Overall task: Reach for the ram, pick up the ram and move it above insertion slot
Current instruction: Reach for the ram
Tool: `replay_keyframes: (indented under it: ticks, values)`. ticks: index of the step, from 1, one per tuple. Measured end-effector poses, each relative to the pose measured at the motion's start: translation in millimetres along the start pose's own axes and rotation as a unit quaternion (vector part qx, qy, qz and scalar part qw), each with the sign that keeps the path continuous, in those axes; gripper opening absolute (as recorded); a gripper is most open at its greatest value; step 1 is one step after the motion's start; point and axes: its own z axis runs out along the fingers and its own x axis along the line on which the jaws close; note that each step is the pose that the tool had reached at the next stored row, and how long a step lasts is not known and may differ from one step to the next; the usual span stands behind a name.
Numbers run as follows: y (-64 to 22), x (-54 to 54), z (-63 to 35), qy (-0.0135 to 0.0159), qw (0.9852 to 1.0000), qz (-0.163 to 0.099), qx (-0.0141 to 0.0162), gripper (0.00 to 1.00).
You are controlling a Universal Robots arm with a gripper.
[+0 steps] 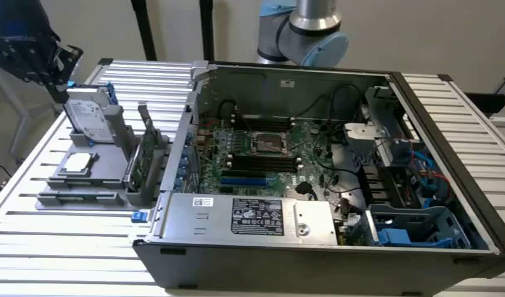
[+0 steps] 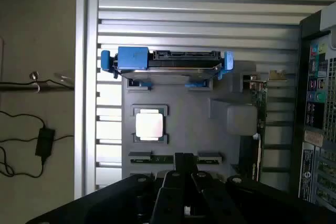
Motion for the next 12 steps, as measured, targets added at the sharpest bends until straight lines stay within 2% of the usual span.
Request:
replay_keyframes:
  ticks: [12]
  values:
    - [0.0, 0.0, 0.0, 0.0000, 1.0000, 0.000, 0.0000, 0.11]
